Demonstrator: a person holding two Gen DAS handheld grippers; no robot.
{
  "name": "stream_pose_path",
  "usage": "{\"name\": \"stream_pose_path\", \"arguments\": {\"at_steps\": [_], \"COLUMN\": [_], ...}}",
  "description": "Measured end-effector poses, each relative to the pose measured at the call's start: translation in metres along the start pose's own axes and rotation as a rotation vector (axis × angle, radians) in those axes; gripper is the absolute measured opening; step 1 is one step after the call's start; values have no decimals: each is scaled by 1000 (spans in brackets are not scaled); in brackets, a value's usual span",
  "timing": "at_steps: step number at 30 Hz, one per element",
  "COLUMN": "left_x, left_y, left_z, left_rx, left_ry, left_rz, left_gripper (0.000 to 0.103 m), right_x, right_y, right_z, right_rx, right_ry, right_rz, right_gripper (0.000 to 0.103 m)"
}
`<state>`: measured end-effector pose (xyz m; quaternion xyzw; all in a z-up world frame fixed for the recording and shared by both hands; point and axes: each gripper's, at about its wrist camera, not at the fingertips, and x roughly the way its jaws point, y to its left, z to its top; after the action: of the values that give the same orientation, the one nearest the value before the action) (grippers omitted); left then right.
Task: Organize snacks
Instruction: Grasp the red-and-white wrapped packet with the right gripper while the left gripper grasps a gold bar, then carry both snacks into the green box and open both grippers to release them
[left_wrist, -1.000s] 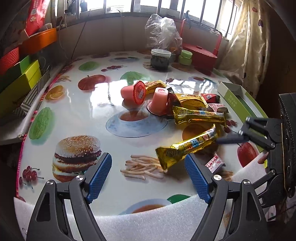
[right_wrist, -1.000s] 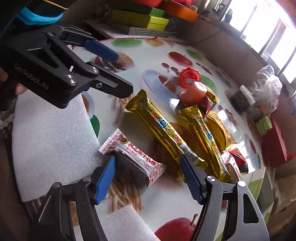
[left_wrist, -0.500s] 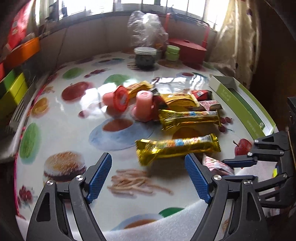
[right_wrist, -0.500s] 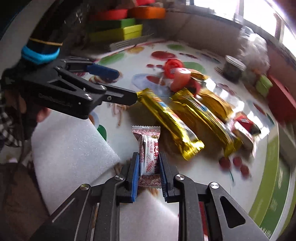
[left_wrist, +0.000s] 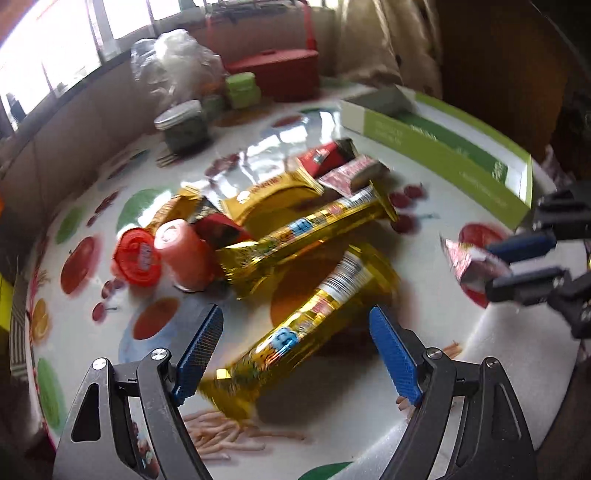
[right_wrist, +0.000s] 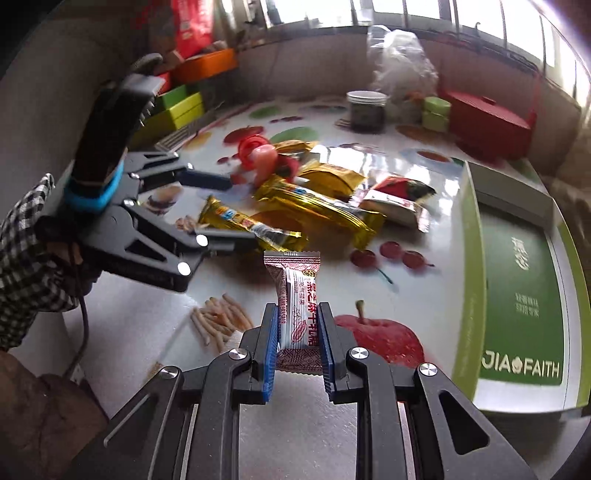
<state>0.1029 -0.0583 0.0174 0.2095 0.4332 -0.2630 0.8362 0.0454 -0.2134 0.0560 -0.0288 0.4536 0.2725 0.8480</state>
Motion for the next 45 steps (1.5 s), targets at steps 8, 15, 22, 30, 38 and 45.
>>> {"name": "stream_pose_path", "arguments": {"at_steps": [8,15,22,30,38,45], "left_x": [3,2,-2,-18,-36,-40], "left_y": [7,4,8,7,-3,-16], "left_z": [-9,-7,-3,2,21,41], "left_rx": [-73,-101,-174,-245,-280,-289], "left_ry": [21,8,-15,-42,-106,-133], "left_rz": [-53,-99,-165,-196,-208,-225], "left_gripper": [57,33,24,24,24,24], "right_x": [-2,-1,0,-9,-29,-46], "right_y": [-5,-8,-10,-14,-25,-40], "right_z": [0,1,1,3,12,14], "right_rx": [51,87,110,145,182,219], "right_ry": [-29,-42,-49,-84,-138,-180], "right_rz": [-3,-3,-10,-34,-87,-132], "right_gripper": [19,19,19,19,19,19]}}
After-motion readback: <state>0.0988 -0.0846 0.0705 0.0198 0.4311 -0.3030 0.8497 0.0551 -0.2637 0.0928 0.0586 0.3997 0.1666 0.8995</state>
